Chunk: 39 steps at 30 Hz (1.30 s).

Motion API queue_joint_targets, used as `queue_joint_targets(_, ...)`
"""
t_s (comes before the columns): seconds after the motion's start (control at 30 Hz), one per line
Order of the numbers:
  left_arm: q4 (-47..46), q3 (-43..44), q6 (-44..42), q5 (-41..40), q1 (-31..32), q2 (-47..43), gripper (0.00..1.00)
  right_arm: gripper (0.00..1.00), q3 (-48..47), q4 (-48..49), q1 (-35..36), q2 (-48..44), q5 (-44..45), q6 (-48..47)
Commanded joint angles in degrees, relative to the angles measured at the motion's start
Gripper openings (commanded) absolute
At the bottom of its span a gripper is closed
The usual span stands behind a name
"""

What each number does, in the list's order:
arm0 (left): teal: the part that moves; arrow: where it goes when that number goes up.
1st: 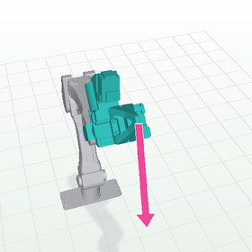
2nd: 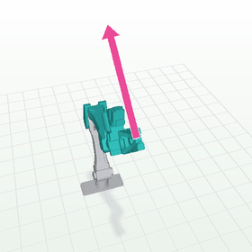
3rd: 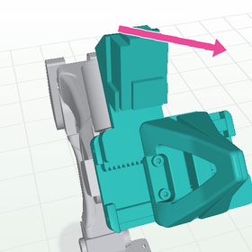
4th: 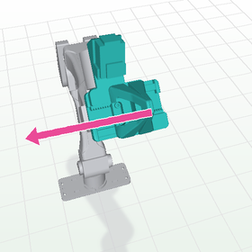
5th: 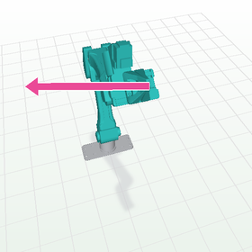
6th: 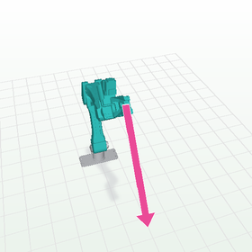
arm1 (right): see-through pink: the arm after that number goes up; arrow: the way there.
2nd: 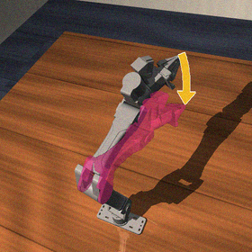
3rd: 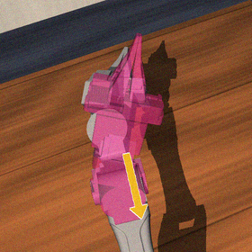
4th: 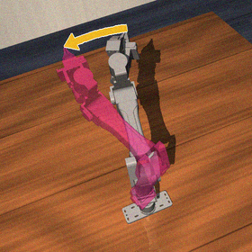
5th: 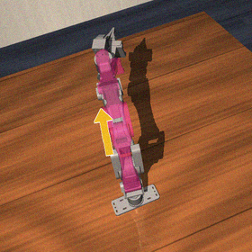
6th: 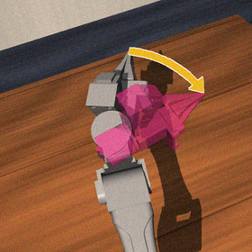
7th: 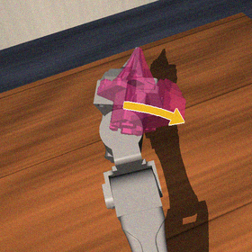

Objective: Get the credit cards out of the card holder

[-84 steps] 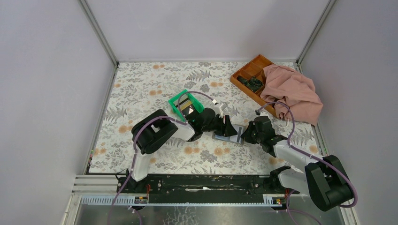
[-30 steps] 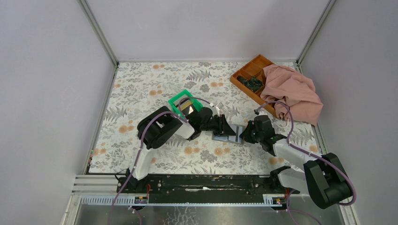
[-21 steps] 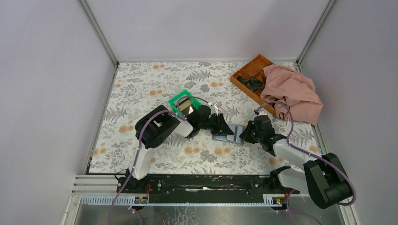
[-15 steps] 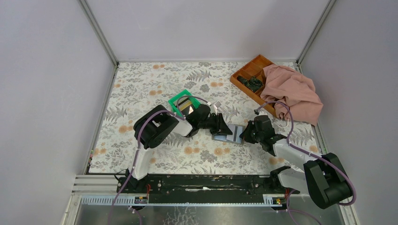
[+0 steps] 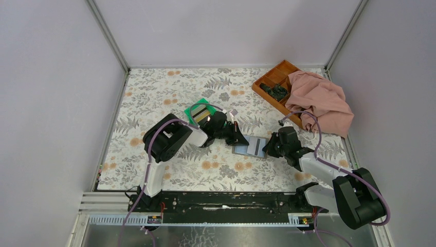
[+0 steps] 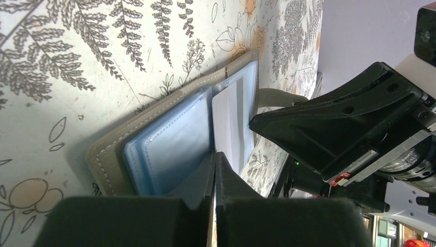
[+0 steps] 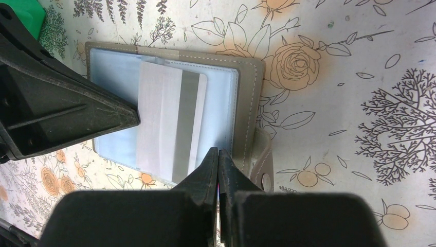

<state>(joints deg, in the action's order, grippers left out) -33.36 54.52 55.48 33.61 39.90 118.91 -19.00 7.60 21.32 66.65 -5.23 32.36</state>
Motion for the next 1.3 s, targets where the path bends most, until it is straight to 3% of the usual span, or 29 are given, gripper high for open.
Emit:
queue_joint_targets(0.0, 1.9, 0.5, -0.9, 1.8, -0.2, 1.7, 0.00, 0.00, -0.6, -2.6, 0.3, 0.8, 0.0, -1.0)
queue_joint_targets(0.43, 2.0, -0.2, -1.6, 2.8, -1.3, 0.5, 0.01, 0.00, -0.5, -2.7, 0.3, 0.6, 0.0, -1.1)
queue_joint_targets(0.57, 1.4, 0.7, -0.5, 3.1, -0.7, 2.4, 0.24, 0.00, -0.5, -2.6, 0.3, 0.7, -0.1, -1.1)
queue_joint_targets(0.77, 1.3, 1.2, -0.3, 2.6, 0.5, 2.8, 0.38, 0.00, -0.5, -2.5, 0.4, 0.8, -0.1, -1.2)
queue_joint_targets(1.07, -7.6, 0.1, 5.2, 4.5, 2.0, 4.0, 0.37, 0.00, -0.4, -2.5, 0.3, 0.7, -0.1, -1.1)
queue_joint_targets(1.27, -5.8, 0.4, 4.2, 4.1, 2.1, 3.5, 0.19, 0.00, -0.5, -2.5, 0.3, 0.7, -0.2, -1.1)
